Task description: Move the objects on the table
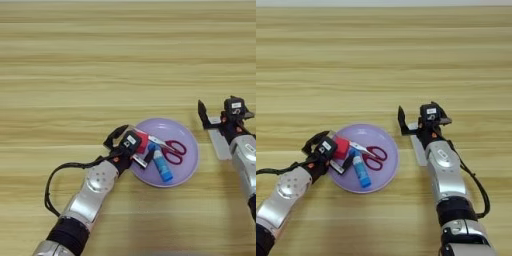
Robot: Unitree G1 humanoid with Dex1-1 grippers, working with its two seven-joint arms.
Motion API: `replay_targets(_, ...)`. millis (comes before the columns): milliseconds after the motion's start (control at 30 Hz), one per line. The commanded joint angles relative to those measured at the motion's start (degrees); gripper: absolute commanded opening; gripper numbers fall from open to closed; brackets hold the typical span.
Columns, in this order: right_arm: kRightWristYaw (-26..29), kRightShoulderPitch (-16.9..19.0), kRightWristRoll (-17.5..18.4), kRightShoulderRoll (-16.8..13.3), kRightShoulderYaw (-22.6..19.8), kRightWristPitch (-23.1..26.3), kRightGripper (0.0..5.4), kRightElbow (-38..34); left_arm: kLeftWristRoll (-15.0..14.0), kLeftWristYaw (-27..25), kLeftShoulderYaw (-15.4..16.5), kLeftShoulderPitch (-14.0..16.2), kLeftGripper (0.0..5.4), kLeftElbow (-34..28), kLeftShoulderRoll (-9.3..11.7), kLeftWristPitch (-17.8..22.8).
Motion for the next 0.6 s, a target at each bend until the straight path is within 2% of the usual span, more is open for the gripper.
replay_targets(33,-0.39,0.45,-0.26,0.09,0.08,1.10,5.38,-0.73,0.31,-0.64,-0.22,0.55,5.40,1.05,0.31,0.41)
replay_targets(100,-0.42,0.48,-0.28,0.12,0.07,1.16,5.38,-0.87,0.33,-0.61,-0.22,0.58,5.40,0.98,0.36,0.42)
replay_targets(600,-1.09,0.38,-0.76,0.80,0.28,1.48,5.40,-1.18,0.14,-0.93,0.16,0.64,3.82,0.81,1.09,-0.14)
